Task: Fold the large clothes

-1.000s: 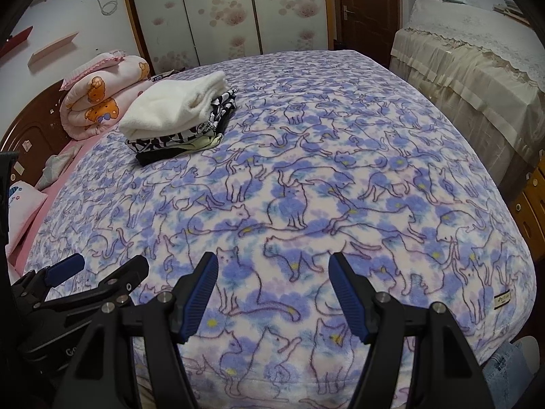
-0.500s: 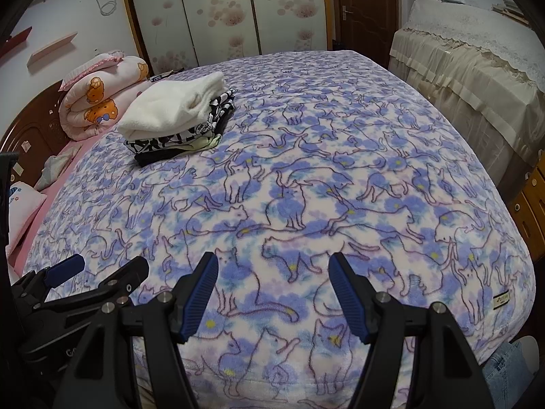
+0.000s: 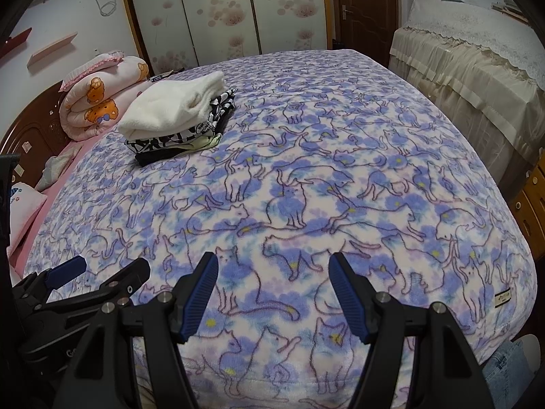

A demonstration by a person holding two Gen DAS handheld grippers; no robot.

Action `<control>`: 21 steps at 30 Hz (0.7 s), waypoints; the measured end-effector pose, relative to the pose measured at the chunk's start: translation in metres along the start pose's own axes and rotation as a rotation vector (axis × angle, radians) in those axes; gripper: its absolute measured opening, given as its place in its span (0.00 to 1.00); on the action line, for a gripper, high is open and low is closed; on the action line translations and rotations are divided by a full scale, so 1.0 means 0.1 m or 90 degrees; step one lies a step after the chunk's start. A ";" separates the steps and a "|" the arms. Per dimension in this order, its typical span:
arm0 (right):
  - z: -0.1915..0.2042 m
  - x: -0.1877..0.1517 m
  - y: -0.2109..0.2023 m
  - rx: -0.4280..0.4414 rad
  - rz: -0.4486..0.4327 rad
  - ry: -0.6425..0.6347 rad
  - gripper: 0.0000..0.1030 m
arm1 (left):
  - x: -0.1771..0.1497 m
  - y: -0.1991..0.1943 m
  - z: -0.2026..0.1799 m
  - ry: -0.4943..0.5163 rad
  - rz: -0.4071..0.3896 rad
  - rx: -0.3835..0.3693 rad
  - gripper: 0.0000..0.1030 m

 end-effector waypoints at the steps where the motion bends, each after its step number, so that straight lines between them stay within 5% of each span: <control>1: 0.01 0.00 0.00 0.000 0.000 -0.001 0.66 | -0.01 0.01 0.00 0.001 0.001 -0.001 0.92; 21: 0.00 -0.01 0.00 0.001 -0.001 -0.001 0.66 | -0.02 0.02 0.00 0.003 0.003 -0.004 0.92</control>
Point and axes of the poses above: each gripper's, at about its wrist camera, not at the fingertips, and y roughly the way its jaws point, z to its left, x to its top, the point moved 4 cm from there along y, roughly the way its jaws point, and after that the axes turned 10 degrees about z, right-handed, at the moved point
